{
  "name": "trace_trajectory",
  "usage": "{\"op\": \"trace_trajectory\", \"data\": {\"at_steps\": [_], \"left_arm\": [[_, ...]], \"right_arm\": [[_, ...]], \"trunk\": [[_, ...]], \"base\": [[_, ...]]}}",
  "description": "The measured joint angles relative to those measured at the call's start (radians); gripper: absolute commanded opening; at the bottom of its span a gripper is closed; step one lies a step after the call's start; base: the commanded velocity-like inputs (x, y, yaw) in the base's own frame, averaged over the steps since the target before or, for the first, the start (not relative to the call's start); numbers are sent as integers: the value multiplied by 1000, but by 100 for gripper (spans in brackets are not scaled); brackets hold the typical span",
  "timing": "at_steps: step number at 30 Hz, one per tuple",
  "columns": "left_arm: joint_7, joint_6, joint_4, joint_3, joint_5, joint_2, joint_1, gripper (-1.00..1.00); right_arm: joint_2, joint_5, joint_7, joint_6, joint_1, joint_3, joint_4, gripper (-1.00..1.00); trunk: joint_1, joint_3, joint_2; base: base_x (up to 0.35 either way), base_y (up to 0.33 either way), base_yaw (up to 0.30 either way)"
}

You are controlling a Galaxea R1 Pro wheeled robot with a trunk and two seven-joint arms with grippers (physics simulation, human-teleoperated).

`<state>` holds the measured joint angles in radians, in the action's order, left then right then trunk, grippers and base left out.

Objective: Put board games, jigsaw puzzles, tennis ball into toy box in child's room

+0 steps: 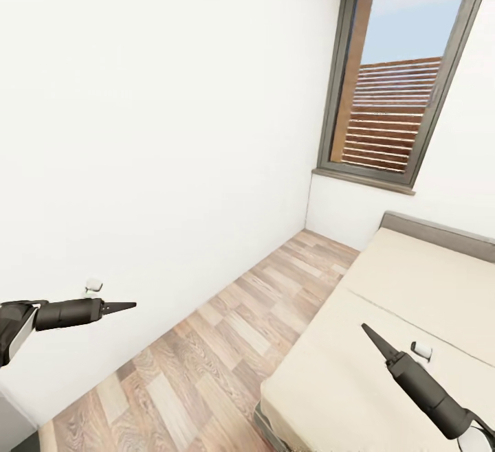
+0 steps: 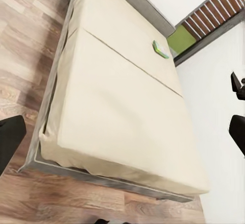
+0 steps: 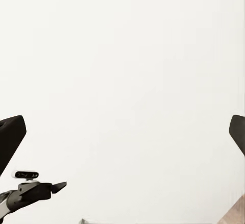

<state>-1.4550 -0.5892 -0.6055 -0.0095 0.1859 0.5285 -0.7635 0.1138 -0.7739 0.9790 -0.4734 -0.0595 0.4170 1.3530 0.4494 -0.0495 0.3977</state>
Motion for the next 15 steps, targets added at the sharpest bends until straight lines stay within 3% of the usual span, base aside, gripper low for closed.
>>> {"op": "trace_trajectory", "data": {"at_steps": [15], "left_arm": [[-1,1,0,1,0,0,0,100]], "right_arm": [[0,-2,0,0,-4,0,-6,100]], "trunk": [[0,0,0]], "base": [[0,0,-280]]}}
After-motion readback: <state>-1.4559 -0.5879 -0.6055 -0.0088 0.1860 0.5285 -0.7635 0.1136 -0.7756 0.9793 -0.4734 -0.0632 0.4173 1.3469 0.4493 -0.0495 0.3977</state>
